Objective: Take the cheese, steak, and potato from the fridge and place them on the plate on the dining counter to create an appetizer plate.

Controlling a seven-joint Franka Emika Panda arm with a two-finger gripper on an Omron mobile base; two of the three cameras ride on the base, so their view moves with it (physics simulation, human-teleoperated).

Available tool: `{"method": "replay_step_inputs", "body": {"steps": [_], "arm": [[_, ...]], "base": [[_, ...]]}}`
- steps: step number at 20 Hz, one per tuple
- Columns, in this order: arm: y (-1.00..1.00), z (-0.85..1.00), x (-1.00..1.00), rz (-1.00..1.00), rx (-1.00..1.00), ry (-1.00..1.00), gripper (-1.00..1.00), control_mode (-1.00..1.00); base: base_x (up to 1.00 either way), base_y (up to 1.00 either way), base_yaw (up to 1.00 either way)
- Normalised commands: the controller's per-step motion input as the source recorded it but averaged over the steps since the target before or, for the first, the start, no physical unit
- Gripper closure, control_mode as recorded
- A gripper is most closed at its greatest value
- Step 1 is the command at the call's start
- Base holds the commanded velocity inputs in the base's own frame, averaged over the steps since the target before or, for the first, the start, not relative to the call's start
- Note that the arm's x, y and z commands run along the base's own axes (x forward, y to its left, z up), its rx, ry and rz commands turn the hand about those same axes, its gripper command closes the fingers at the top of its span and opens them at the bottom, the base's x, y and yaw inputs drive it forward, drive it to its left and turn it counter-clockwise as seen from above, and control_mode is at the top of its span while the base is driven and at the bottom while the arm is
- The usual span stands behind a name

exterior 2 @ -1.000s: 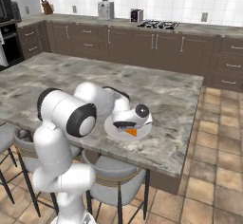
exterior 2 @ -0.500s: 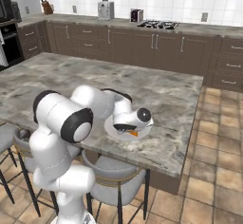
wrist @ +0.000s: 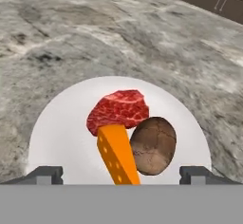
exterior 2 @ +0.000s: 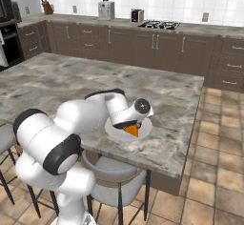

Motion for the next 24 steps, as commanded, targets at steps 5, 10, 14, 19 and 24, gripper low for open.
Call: {"method": "replay_step_inputs", "body": {"steps": [5,10,14,19,24], "arm": [[-0.28,0.95,-0.6,0.0,0.0,0.0,-1.0,-1.0],[-0.39,0.83,-0.95,0.0,0.0,-0.09,-1.0,-1.0],[-0.35,0.85,-1.0,0.0,0.0,-0.18,-1.0,-1.0],[-0.13,0.74,-1.0,0.0,0.0,-0.23,-1.0,-1.0],[-0.12,0.62,-0.94,0.0,0.0,-0.22,-1.0,-1.0]], "base": [[0.0,0.0,0.0],[0.0,0.0,0.0],[0.0,0.0,0.0],[0.0,0.0,0.0],[0.0,0.0,0.0]]}}
